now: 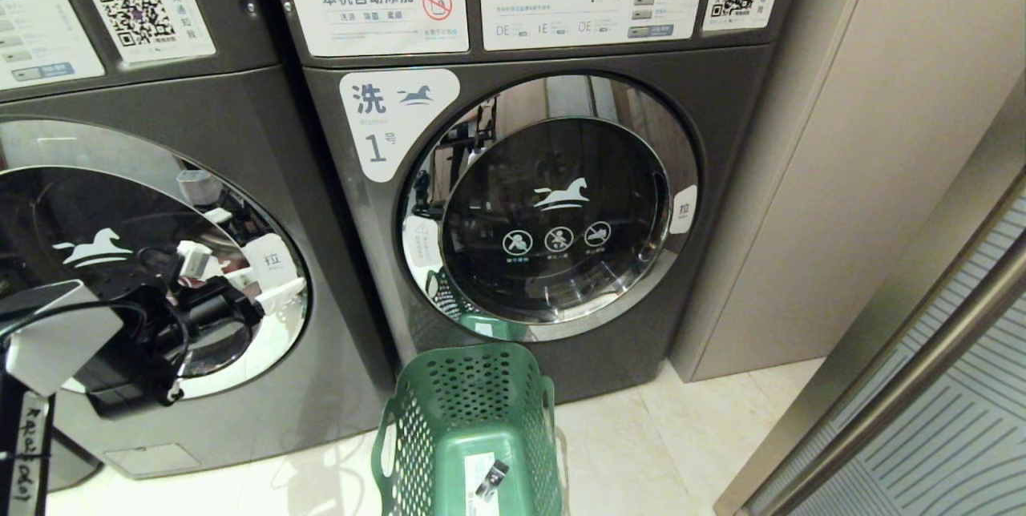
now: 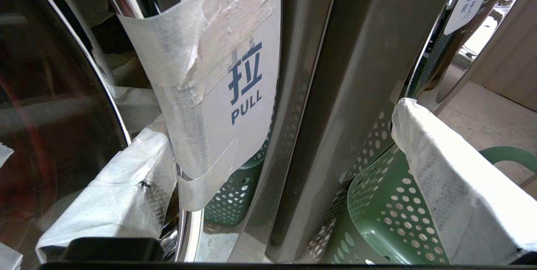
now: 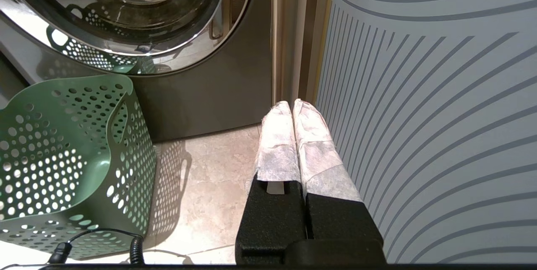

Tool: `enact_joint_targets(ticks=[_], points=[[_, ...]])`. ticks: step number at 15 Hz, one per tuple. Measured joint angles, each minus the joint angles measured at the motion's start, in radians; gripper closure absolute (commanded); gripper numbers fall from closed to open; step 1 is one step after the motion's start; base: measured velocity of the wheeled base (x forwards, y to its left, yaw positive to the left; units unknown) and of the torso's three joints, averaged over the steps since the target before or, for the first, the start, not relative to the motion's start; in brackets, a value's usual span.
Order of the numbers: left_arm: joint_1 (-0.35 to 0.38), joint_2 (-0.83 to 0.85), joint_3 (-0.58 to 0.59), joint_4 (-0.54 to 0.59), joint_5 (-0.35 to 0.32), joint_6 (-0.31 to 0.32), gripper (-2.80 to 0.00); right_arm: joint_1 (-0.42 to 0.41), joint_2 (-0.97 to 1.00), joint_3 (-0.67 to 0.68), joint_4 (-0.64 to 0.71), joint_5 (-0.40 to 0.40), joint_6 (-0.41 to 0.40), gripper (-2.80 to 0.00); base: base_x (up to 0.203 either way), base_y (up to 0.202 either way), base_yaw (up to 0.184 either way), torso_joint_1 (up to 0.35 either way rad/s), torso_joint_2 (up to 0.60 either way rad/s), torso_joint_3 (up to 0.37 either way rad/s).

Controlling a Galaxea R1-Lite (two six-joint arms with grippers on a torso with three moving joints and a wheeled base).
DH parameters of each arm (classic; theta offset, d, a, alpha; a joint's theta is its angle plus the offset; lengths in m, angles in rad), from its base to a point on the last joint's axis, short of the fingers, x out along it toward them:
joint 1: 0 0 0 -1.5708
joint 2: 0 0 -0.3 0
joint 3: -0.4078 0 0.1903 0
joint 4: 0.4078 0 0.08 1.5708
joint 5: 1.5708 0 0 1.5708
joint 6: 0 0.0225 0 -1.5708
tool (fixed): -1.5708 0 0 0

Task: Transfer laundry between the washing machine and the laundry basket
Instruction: Open the lid of the washing machine

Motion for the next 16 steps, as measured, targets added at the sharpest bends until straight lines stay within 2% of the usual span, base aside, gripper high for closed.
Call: enact_joint_targets(ticks=[3,6,8,11,16], points=[[0.000,-0.002,0.000,-0.004,-0.005,-0.001,-2.80,0.000,0.000,0.000,0.000,0.000,0.000,0.00,0.000,0.000,0.000,0.000,0.00,0.000],[0.005,-0.006,0.008,-0.026,-0.073,-0.003,-2.80,0.000,0.000,0.000,0.000,0.000,0.000,0.00,0.000,0.000,0.000,0.000,0.00,0.000],[0.006,-0.008,0.015,-0.050,-0.095,-0.004,-2.80,0.000,0.000,0.000,0.000,0.000,0.000,0.00,0.000,0.000,0.000,0.000,0.00,0.000],[-0.013,-0.008,0.020,-0.092,-0.102,-0.037,-2.80,0.000,0.000,0.000,0.000,0.000,0.000,0.00,0.000,0.000,0.000,0.000,0.00,0.000],[-0.017,-0.011,0.067,-0.104,-0.102,-0.040,-2.80,0.000,0.000,0.000,0.000,0.000,0.000,0.00,0.000,0.000,0.000,0.000,0.00,0.000]])
